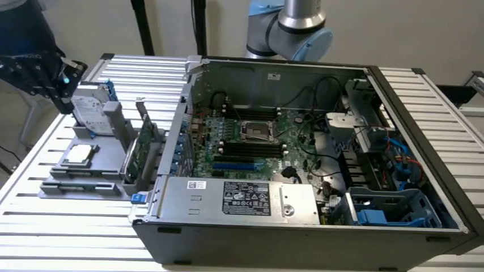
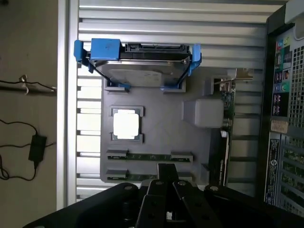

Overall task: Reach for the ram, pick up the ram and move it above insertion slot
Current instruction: 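Reach for the ram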

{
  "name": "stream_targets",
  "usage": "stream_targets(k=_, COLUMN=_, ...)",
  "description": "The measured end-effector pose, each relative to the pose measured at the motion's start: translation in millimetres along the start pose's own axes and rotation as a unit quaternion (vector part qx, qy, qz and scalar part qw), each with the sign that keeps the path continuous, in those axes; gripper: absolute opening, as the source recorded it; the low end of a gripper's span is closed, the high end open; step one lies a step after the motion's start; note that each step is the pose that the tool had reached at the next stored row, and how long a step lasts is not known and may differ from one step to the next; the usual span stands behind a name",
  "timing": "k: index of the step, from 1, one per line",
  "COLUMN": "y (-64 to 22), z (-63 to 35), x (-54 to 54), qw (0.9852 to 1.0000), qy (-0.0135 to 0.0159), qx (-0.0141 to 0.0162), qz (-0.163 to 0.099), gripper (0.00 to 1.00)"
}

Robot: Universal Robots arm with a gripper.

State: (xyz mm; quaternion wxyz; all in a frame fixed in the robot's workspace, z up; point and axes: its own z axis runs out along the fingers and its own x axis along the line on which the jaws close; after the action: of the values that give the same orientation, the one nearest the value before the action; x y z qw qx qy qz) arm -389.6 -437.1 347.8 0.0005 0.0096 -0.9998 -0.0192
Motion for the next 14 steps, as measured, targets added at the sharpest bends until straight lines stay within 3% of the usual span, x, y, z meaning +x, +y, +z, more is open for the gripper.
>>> stream_targets(k=9, y=-39.1, z=1.7, x=3.8, qw=1.0000, qy=0.0000, qx=0.0000, qz=0.000, gripper=0.11)
stream_targets(k=14, y=-40.1, z=1.9, x=6.6, qw=0.9996, qy=0.0011, qx=0.0000, qz=-0.030, gripper=0.11)
